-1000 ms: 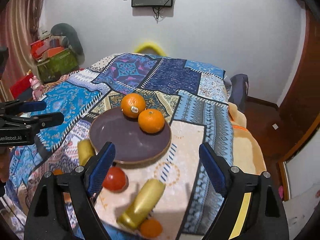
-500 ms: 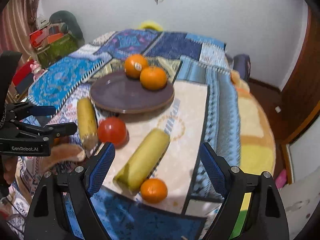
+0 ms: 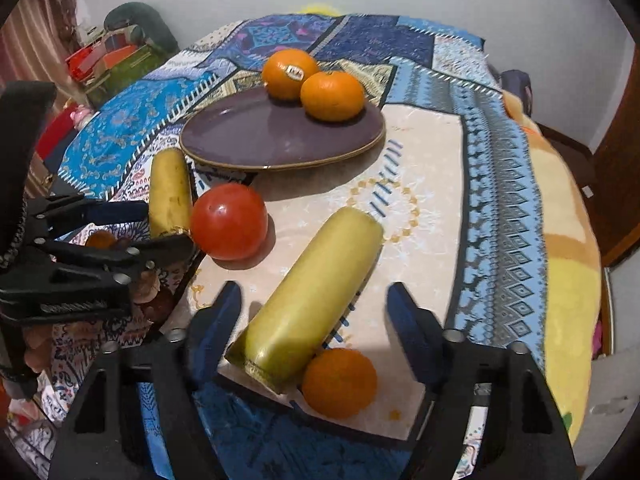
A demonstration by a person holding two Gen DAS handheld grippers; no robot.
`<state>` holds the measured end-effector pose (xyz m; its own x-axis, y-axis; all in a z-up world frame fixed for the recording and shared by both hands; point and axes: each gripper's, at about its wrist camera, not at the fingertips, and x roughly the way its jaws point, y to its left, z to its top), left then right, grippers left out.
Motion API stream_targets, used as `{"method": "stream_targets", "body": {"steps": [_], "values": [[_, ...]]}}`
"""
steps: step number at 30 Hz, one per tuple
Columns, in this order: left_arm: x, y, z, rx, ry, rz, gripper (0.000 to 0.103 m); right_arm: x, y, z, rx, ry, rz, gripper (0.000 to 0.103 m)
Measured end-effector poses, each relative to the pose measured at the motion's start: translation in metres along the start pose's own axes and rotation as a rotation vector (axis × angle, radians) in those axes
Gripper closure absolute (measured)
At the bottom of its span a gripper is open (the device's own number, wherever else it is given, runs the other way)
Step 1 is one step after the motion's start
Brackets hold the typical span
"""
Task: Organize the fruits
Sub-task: 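Grasp a yellow corn cob with right gripper while left gripper grasps the other cob, then lift both corn cobs and carry them toward the plate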
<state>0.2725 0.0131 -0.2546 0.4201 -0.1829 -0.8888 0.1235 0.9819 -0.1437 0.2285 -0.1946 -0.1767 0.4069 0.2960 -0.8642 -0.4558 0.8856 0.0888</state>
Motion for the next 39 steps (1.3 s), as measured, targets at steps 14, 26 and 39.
{"method": "stream_targets", "body": {"steps": [14, 26, 39], "values": [[-0.032, 0.052, -0.013, -0.023, 0.008, 0.042, 0.058, 0.014, -0.008, 0.012, 0.055, 0.005, 0.039, 0.061], [-0.033, 0.052, 0.013, -0.053, -0.046, 0.063, 0.039, 0.026, -0.011, 0.02, 0.063, 0.013, 0.053, 0.063], [0.009, 0.07, 0.045, -0.209, -0.027, 0.059, 0.053, 0.011, -0.014, 0.02, 0.065, -0.043, 0.038, 0.066]]}}
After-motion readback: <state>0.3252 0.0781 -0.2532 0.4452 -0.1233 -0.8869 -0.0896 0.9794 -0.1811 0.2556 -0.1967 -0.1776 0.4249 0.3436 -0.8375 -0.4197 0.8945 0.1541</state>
